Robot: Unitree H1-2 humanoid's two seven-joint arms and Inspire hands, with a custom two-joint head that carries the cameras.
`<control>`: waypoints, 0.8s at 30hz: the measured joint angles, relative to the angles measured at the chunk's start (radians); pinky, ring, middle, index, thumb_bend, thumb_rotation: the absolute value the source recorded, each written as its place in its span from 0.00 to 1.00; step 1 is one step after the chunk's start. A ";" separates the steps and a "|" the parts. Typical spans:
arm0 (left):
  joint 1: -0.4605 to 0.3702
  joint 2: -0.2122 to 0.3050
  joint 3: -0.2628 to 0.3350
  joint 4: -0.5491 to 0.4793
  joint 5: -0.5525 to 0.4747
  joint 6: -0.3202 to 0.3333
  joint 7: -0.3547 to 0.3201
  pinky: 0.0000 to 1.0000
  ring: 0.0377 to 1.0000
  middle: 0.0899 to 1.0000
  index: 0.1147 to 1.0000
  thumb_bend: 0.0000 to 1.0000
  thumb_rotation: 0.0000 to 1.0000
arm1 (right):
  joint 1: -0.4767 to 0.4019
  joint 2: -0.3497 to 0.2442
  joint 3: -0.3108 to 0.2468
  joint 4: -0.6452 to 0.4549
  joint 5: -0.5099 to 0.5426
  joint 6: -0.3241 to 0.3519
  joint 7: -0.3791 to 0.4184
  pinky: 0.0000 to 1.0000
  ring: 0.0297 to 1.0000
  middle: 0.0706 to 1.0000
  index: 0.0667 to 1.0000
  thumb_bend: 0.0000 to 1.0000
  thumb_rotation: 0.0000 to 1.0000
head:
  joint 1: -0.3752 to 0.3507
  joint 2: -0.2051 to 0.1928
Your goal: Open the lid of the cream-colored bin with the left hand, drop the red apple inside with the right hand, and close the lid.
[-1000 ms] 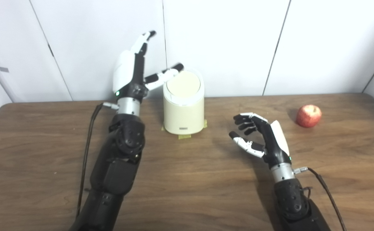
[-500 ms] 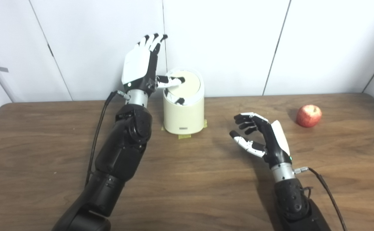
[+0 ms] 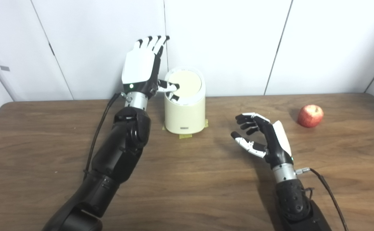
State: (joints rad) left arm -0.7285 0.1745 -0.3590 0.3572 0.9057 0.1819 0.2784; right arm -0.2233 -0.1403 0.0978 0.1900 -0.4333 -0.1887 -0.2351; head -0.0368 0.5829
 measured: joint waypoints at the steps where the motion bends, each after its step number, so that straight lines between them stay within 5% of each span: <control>1: 0.002 0.002 -0.008 0.001 0.009 -0.002 0.005 0.99 0.95 0.93 0.93 0.93 0.15 | 0.000 0.000 0.000 0.000 0.000 0.000 0.000 0.51 0.60 0.62 0.62 0.30 0.37 | 0.000 0.000; 14: 0.010 0.000 -0.030 0.088 0.049 0.000 0.110 1.00 0.94 0.92 0.92 0.88 0.35 | 0.000 0.000 0.003 -0.001 -0.012 -0.001 -0.001 0.50 0.58 0.60 0.61 0.30 0.33 | -0.005 0.000; 24: -0.001 -0.012 -0.033 0.133 0.049 0.009 0.128 1.00 0.94 0.92 0.92 0.88 0.34 | 0.004 0.003 0.005 -0.008 -0.026 0.002 -0.001 0.49 0.58 0.61 0.61 0.30 0.35 | -0.008 0.000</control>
State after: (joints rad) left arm -0.7294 0.1624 -0.3923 0.4902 0.9551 0.1904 0.4061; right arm -0.2192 -0.1378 0.1029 0.1818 -0.4592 -0.1872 -0.2361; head -0.0445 0.5829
